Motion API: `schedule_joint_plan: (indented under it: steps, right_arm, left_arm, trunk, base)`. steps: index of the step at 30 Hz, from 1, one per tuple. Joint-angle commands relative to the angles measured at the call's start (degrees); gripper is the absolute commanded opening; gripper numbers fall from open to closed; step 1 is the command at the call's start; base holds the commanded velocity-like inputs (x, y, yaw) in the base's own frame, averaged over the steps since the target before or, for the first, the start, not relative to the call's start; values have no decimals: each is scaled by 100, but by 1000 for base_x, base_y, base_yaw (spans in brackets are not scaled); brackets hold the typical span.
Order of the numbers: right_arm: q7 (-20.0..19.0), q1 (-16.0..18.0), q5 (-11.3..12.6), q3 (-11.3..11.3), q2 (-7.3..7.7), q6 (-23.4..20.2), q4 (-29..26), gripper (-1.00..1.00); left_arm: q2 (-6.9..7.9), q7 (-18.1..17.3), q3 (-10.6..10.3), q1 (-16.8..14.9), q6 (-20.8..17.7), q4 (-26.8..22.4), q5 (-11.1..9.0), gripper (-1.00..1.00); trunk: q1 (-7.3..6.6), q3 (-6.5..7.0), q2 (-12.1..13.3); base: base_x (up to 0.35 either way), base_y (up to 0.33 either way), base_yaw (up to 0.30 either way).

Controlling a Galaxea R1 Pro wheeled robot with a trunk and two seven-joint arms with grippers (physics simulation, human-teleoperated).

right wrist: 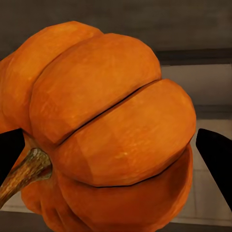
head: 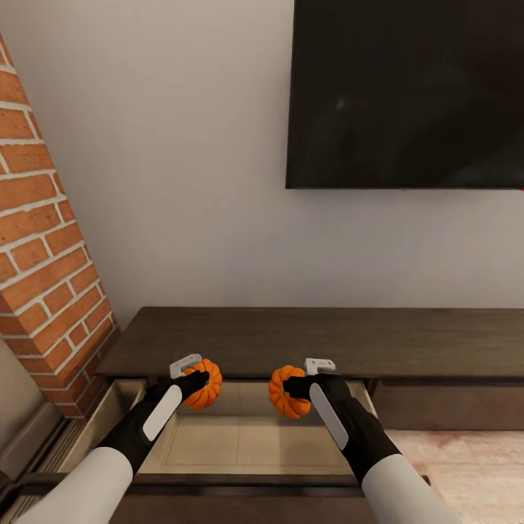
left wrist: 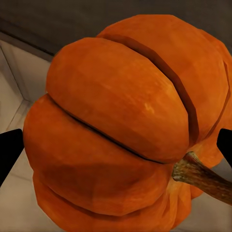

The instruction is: Place each of the two pumpkins and all three candles from the living room inside a cabinet in the living room (use any cabinet), then make sure every cabinet is closed, and position the cauldron so it is next to a table in the living room.

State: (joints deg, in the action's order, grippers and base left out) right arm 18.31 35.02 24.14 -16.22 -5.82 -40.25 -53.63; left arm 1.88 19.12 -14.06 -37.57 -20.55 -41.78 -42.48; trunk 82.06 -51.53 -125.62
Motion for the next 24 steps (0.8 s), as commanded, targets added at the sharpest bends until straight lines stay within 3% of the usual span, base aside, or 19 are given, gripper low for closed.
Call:
schedule_joint_plan:
  steps: [1,24]
  right_arm:
    - [59,5,60,-12,1,-9,-7,-100]
    - [59,5,65,-11,5,-9,-19,-100]
  left_arm:
    - [7,65,-35,-4,-7,-14,-50,-100]
    - [4,65,-62,-4,-19,29,-76,-100]
  trunk:
    - [21,-24,-44]
    - [527,-437,-967]
  base:
    - [0,0,0]
    - [0,0,0]
